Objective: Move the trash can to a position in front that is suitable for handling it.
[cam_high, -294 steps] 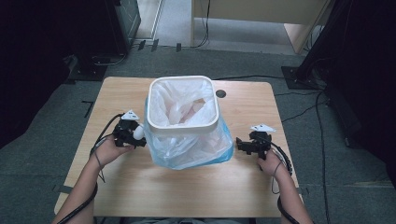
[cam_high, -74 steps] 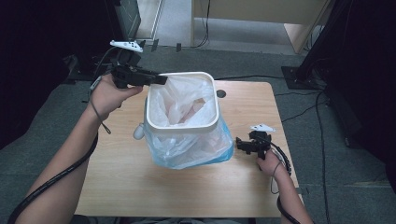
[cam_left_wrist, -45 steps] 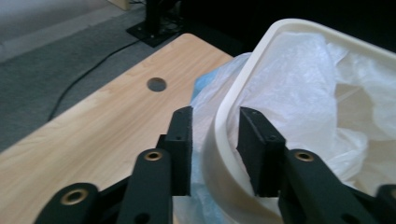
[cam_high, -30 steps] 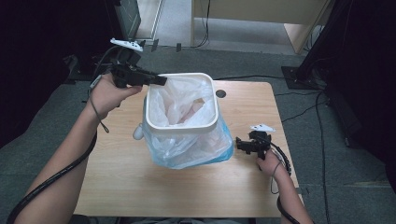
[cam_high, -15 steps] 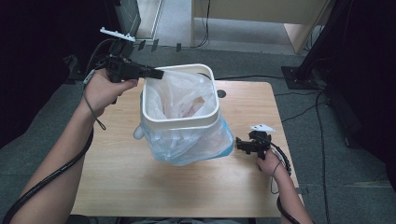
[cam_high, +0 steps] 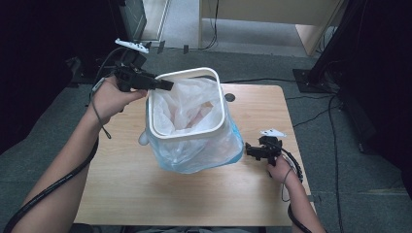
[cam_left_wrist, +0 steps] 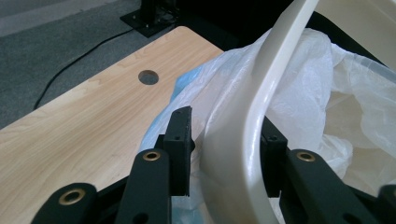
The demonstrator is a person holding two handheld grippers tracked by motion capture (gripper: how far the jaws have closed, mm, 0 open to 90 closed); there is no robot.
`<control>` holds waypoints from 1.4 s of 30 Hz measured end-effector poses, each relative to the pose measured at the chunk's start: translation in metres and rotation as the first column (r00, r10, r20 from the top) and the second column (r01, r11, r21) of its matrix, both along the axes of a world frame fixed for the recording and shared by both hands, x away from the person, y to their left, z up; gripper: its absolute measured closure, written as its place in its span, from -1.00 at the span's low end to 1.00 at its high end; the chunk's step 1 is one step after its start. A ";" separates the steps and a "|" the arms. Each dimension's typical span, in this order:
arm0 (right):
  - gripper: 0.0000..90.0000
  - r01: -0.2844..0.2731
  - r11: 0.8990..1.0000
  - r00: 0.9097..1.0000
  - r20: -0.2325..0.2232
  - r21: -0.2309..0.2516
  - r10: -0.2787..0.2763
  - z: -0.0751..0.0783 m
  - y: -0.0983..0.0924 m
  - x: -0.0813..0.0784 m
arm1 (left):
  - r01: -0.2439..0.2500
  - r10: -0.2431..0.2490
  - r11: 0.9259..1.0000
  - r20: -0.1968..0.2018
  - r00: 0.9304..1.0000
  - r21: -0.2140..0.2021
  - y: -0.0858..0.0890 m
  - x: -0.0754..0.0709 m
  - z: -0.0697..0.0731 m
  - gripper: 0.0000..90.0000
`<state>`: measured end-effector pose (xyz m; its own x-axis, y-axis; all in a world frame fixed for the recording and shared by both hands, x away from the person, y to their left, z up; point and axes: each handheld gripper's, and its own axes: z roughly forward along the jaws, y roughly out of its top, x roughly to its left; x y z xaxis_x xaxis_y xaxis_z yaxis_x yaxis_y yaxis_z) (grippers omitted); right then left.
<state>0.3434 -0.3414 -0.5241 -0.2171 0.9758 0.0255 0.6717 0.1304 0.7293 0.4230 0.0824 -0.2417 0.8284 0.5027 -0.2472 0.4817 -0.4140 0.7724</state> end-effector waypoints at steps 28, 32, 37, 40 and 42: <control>-0.79 0.003 1.000 1.000 0.001 0.000 -0.003 0.000 0.001 0.000 | 0.009 -0.010 1.000 0.128 0.992 0.010 -0.005 -0.004 0.004 0.17; -0.79 0.003 1.000 1.000 0.001 0.001 -0.003 0.000 0.001 0.000 | -0.002 0.001 1.000 0.103 0.995 0.017 -0.006 0.001 -0.001 0.22; -0.78 0.003 1.000 1.000 0.001 0.001 -0.003 0.000 0.001 0.000 | 0.007 -0.009 0.999 0.084 0.996 0.031 -0.006 0.001 -0.002 0.22; -0.78 0.003 1.000 1.000 0.001 0.001 -0.003 0.000 0.001 0.000 | 0.014 -0.018 0.999 0.093 0.996 0.041 -0.006 0.000 -0.002 0.17; -0.79 0.003 1.000 1.000 0.000 0.001 -0.003 0.000 0.001 0.000 | 0.024 -0.027 0.999 0.100 0.995 0.037 -0.006 -0.001 -0.002 0.13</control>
<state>0.3434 -0.3405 -0.5242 -0.2145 0.9764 0.0264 0.6718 0.1278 0.7296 0.4216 0.0767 -0.2433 0.8608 0.4879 -0.1444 0.3912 -0.4530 0.8011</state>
